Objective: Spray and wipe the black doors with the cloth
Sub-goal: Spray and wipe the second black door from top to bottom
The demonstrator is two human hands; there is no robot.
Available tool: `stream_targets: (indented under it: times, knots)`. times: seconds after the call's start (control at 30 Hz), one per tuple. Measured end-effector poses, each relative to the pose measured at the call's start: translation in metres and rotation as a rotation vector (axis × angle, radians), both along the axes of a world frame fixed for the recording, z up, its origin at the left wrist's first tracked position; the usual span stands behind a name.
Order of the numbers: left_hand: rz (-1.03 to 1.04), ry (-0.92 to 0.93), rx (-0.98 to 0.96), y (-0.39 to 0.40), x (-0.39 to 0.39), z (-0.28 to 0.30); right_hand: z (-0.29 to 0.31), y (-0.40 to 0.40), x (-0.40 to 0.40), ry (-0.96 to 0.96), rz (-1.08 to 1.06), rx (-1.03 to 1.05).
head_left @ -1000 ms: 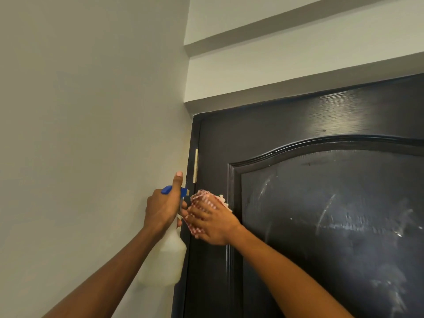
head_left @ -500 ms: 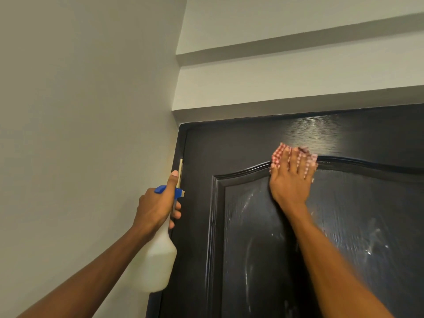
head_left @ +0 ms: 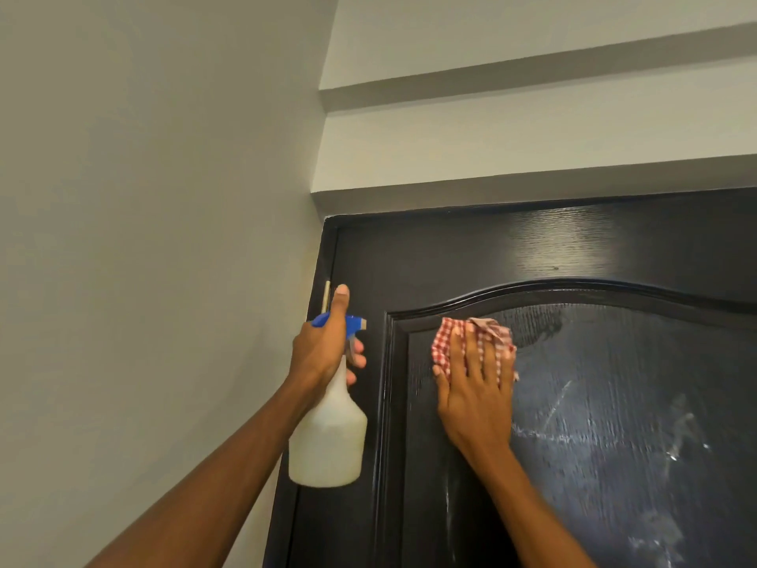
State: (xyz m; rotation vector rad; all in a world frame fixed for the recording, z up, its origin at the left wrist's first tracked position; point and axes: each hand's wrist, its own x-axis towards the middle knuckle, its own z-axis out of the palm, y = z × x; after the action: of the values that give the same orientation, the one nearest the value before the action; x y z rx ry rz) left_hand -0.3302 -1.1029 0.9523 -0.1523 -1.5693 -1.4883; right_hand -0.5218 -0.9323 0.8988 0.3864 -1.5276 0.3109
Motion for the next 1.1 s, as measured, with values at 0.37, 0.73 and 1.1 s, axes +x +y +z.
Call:
stream_targets:
  times: [0.37,0.73,1.1]
  knots:
    - [0.061,-0.049,-0.053,0.001,-0.011,0.022,0.011,0.015,0.002,-0.005,0.040,-0.084]
    - [0.109,-0.066,-0.042,-0.033,-0.018,-0.003,0.068,-0.049,0.020,-0.081,-0.020,0.348]
    - [0.065,-0.053,-0.064,-0.010,-0.015,-0.027,-0.031,0.000,0.003,0.027,-0.103,0.879]
